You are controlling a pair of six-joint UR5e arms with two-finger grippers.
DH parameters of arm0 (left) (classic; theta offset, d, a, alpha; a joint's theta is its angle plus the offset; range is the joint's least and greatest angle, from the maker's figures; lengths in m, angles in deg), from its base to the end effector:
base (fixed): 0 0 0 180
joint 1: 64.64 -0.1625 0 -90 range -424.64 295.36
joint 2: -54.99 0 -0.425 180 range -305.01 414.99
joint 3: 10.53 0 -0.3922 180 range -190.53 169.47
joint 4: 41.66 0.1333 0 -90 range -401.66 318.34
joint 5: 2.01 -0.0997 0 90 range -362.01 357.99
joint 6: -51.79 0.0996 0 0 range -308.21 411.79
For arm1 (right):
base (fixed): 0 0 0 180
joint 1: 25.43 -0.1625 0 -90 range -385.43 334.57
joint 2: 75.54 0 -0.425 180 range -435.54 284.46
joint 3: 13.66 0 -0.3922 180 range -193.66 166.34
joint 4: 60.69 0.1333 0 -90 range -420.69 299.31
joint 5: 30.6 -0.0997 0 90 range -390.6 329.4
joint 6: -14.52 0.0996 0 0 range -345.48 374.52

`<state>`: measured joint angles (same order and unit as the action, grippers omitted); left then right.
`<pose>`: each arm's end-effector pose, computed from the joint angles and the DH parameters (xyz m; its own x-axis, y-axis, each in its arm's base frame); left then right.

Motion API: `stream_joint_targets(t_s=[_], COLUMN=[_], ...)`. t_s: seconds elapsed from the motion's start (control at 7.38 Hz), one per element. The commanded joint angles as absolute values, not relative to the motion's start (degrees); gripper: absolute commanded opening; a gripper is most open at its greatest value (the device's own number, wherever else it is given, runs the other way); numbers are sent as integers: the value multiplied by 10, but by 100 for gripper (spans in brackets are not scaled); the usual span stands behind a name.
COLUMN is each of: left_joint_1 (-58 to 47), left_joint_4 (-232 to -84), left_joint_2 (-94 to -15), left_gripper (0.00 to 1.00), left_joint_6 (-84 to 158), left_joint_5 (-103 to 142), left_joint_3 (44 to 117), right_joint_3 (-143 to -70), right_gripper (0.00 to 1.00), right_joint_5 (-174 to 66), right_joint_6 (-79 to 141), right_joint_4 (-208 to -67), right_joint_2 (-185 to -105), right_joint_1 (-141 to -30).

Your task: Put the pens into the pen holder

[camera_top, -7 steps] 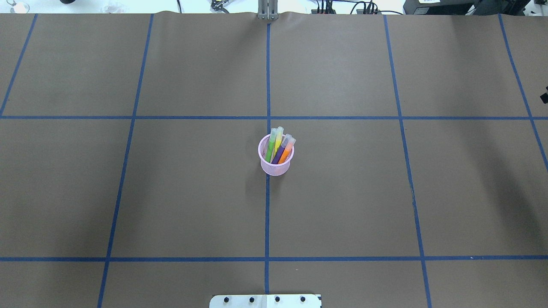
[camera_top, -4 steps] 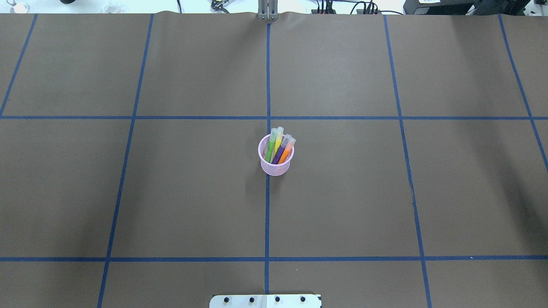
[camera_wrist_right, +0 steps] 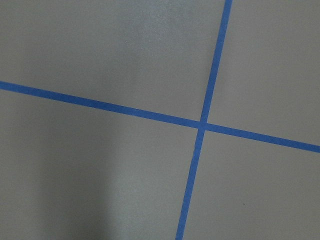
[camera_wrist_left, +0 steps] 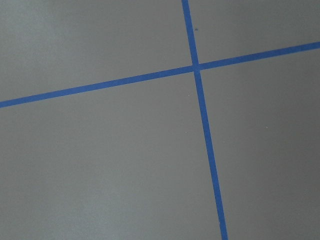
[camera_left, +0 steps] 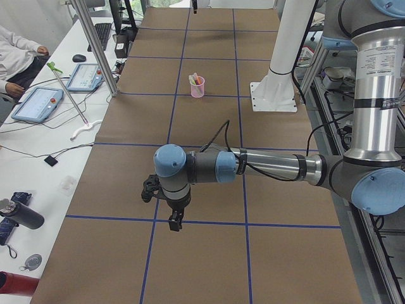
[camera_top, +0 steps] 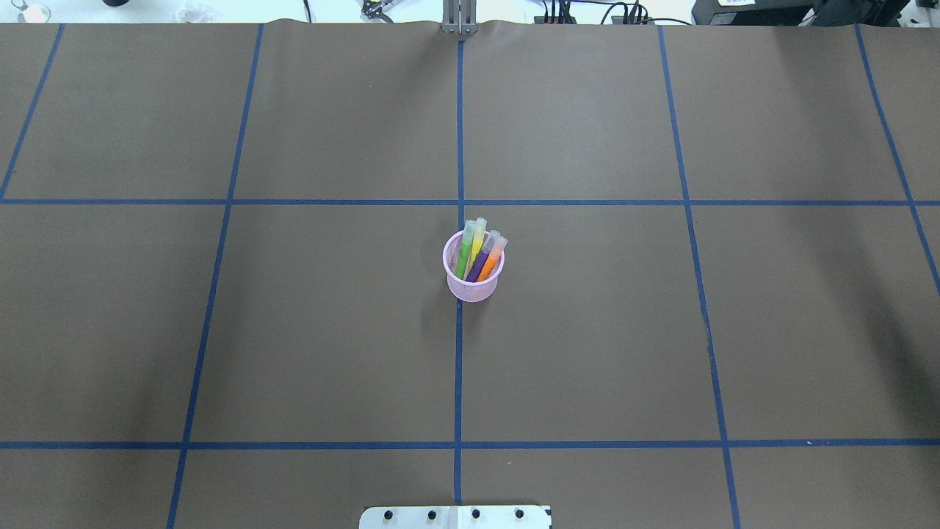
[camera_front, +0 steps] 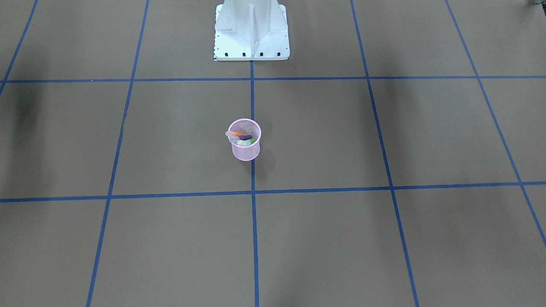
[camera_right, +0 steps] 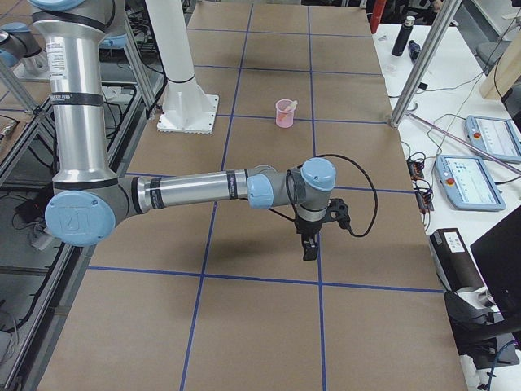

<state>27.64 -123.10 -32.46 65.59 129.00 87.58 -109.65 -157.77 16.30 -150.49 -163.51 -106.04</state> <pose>-0.0865 -0.4640 0.6294 0.7404 0.1755 -0.6489 -0.1409 0.9844 0.1055 -0.0116 -0.5185 0.5968 0.7767 -0.1848 0.6021 0.1374 0.9827 0.1243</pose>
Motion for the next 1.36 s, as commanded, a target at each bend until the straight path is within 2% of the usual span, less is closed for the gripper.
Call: stream_joint_targets(t_s=[0.0, 1.22], left_joint_1=[276, 276], left_joint_4=[-1231, -1233], left_joint_2=[-325, -322], left_gripper=[100, 100], left_joint_6=[658, 658], left_joint_5=[1287, 1285], left_joint_3=[882, 897], right_joint_3=[-1102, -1100], right_gripper=[99, 99], right_joint_5=[-1579, -1580], right_joint_6=[165, 165], right_joint_4=[-1504, -1505], right_joint_2=[-1633, -1640], right_joint_1=[-1066, -1090])
